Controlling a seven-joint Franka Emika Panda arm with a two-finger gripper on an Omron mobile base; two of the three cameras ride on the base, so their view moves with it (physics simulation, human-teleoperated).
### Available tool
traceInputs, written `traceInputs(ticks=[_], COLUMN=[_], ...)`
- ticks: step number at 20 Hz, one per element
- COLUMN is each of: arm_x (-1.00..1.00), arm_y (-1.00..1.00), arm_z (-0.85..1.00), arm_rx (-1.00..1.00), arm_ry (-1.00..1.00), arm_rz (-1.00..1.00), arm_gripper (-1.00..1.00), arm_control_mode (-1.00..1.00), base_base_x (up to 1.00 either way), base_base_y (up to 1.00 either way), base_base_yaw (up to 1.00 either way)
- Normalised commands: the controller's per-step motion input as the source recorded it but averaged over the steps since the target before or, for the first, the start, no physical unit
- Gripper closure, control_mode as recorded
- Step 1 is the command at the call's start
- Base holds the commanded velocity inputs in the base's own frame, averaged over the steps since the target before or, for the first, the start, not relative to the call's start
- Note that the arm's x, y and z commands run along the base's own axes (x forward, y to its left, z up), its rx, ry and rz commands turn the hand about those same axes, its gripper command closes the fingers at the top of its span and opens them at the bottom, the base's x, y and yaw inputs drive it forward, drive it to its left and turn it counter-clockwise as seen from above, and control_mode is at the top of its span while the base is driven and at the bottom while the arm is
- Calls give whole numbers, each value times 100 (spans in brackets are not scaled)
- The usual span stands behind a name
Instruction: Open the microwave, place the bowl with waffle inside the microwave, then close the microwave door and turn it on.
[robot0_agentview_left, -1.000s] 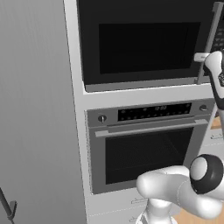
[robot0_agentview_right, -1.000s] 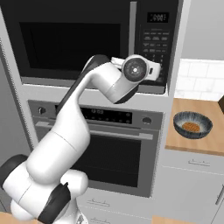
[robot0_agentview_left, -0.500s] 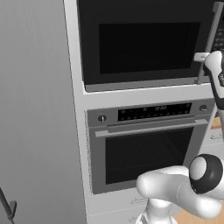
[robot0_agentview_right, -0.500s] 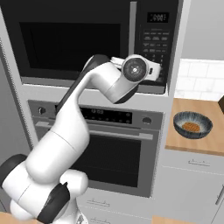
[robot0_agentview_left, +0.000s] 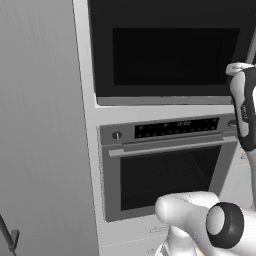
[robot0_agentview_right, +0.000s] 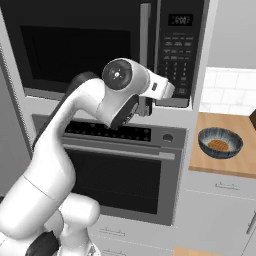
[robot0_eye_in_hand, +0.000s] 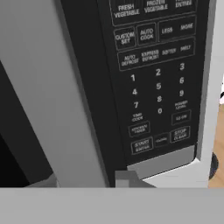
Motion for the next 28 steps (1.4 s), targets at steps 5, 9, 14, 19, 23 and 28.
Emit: traceInputs(ticks=[5, 9, 14, 19, 23, 28], arm_x=[-100, -100, -100, -100, -100, -100], arm_y=[0, 0, 0, 14, 39, 86], arm_z=[0, 0, 0, -2, -11, -9], arm_rx=[0, 0, -8, -7, -8, -16], arm_ry=[3, 1, 0, -17, -25, -7], arm_rz=[-37, -35, -15, -6, 0, -4], arm_gripper=[100, 100, 100, 100, 100, 100], arm_control_mode=[-100, -100, -100, -100, -100, -100], base_base_x=[0, 0, 0, 0, 0, 0], base_base_y=[0, 0, 0, 0, 0, 0], base_base_yaw=[0, 0, 0, 0, 0, 0])
